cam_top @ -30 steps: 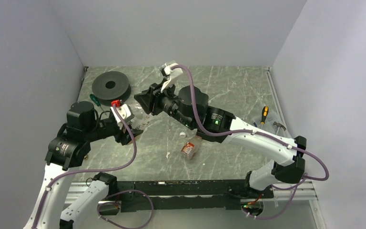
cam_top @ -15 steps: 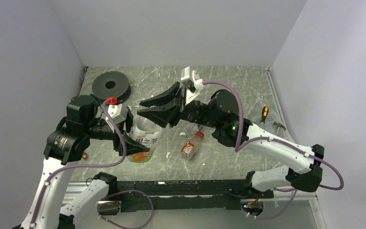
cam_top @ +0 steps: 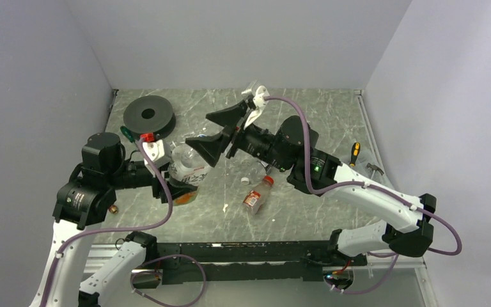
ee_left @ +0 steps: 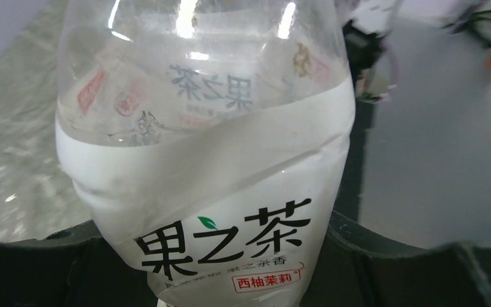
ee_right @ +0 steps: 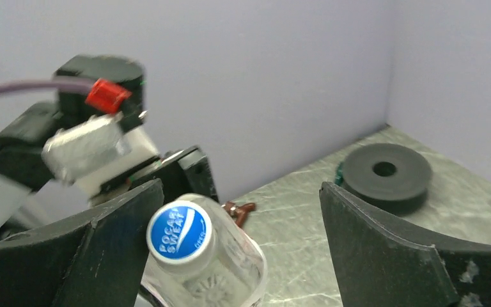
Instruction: Unscrew the bottle caps
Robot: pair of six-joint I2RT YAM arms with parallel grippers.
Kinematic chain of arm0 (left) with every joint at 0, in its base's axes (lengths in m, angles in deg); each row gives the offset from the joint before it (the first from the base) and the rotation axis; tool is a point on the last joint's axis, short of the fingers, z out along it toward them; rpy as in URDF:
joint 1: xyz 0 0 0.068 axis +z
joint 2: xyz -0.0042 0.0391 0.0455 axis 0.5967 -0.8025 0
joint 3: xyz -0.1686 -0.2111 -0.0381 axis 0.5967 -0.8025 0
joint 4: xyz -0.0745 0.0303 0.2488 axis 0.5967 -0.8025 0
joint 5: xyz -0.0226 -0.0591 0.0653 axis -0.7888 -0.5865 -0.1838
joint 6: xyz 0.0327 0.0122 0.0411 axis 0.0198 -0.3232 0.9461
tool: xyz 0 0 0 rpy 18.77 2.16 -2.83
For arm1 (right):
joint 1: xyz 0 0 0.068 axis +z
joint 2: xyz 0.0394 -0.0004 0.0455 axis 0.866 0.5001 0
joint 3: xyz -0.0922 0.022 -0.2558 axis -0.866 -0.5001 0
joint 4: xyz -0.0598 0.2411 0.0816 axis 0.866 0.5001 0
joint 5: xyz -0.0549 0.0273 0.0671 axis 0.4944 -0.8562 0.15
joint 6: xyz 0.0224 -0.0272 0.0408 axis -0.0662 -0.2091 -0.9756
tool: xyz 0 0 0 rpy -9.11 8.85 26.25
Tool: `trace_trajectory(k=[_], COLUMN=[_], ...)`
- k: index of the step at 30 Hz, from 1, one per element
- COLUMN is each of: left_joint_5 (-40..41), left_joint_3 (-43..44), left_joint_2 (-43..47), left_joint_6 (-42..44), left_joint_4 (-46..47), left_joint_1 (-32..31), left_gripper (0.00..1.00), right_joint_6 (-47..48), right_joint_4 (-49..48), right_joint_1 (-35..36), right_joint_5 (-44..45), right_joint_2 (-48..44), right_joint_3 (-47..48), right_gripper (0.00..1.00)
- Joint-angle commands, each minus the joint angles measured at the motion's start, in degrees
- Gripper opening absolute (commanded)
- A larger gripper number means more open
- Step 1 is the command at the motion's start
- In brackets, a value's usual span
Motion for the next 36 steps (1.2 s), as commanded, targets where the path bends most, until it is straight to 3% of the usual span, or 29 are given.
trace_trajectory(k=[1, 9, 20, 24, 28, 31, 36], left_joint_5=[15.37, 27.08, 28.74, 28.87, 28.8, 28.5, 26.48], left_joint_3=[-2.94, -4.95, -5.18, -5.15, -5.18, -5.42, -5.42], left_joint_2=[2.15, 2.01, 2.31, 2.35, 2.22, 2.17, 2.37], left_joint_6=[6.83, 7.22, 6.58, 6.62, 6.54, 6.34, 6.08], left_joint_4=[3.57, 6.59, 7.33, 7.35, 7.2, 7.09, 6.76], left_joint_1=[0.01, 0.01, 0.03, 0.01, 0.01, 0.02, 0.01], left_gripper=[0.53, 0.52, 0.51, 0.51, 0.51, 0.51, 0.51], right_joint_6=[-0.88, -3.71, -6.31, -7.08, -7.51, -7.05, -5.07], right_joint_4=[4.29, 13.36, 18.91, 18.02, 15.42, 13.18, 9.49], right_joint_1=[1.81, 2.86, 2.86, 2.86, 2.86, 2.85, 2.74], right_joint_5=[16.26, 21.4, 21.61, 21.83, 21.82, 20.87, 18.67], right_joint_2=[1.19, 7.53, 13.63, 13.42, 11.84, 10.42, 7.85], right_joint_3=[6.13, 14.99, 20.68, 19.76, 16.98, 15.1, 11.95], right_gripper=[0.95, 0.76, 0.58, 0.47, 0.31, 0.3, 0.04])
